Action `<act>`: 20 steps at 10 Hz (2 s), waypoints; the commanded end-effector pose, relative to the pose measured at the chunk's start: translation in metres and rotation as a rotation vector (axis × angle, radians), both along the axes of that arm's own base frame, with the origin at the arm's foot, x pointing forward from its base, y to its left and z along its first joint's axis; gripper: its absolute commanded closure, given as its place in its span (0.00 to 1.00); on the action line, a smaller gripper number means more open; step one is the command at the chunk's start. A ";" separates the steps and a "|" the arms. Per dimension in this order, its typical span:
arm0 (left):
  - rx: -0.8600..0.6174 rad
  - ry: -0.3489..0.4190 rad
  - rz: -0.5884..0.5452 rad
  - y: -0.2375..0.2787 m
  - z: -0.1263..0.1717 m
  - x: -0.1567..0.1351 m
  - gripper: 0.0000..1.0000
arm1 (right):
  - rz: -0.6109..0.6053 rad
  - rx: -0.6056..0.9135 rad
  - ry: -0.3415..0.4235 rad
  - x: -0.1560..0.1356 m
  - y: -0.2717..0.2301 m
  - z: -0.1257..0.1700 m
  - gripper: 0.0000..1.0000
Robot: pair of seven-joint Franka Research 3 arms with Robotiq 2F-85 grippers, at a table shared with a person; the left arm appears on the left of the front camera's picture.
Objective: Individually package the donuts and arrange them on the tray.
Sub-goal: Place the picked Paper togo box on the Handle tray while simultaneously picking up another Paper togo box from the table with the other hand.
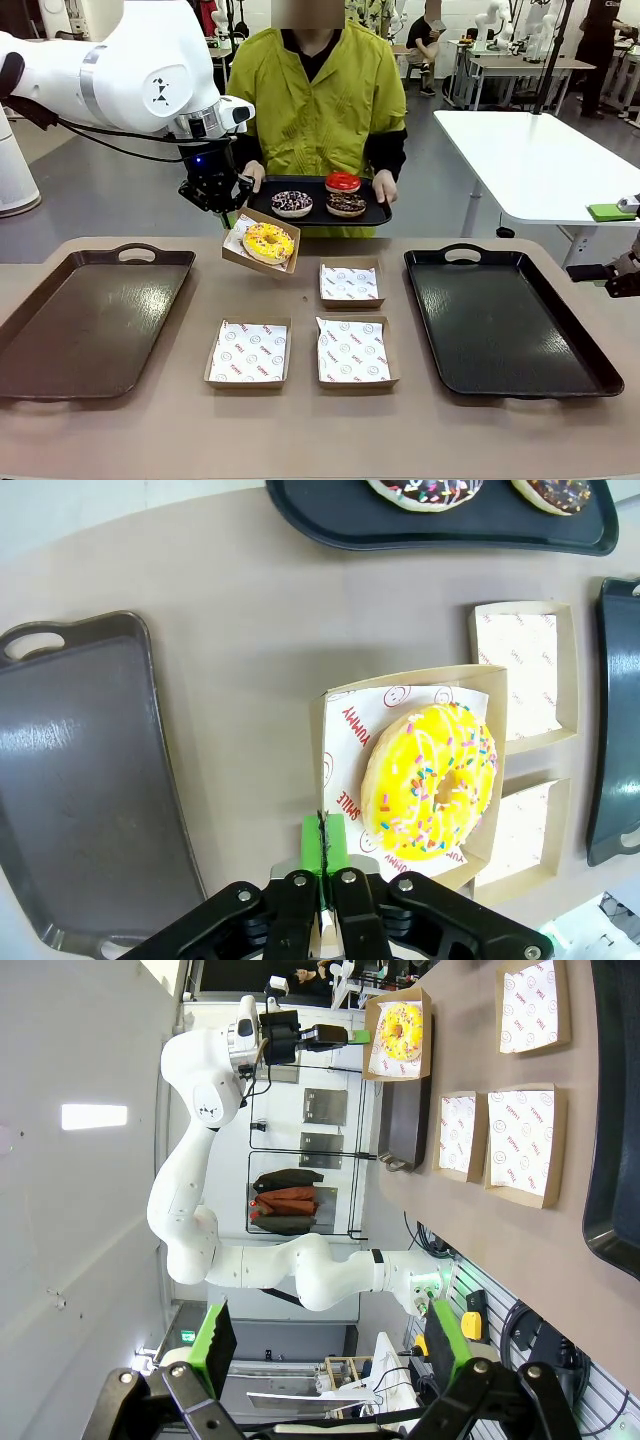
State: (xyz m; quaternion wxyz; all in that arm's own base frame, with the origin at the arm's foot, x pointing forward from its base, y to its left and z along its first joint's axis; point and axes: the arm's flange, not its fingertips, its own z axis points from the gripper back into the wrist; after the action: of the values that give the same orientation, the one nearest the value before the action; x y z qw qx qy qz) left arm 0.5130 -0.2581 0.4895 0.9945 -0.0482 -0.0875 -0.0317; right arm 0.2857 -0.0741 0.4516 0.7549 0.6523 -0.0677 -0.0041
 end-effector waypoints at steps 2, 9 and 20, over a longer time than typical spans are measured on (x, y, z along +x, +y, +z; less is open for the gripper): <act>0.001 -0.011 0.001 0.002 0.002 0.001 1.00 | -0.001 0.017 -0.008 0.002 0.000 0.000 0.00; 0.094 -0.021 0.102 0.104 0.029 -0.016 0.99 | -0.077 -0.366 0.041 0.077 0.079 0.056 0.00; 0.027 0.009 0.251 0.253 -0.035 -0.028 0.99 | -0.120 -0.768 -0.012 0.170 0.225 0.022 0.00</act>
State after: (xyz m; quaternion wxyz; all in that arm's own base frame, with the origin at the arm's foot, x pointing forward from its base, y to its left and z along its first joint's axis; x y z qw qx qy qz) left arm 0.4868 -0.0038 0.4501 0.9922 -0.0311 -0.0881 0.0825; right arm 0.4542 0.1496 0.4766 0.9394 0.3259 -0.1045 -0.0192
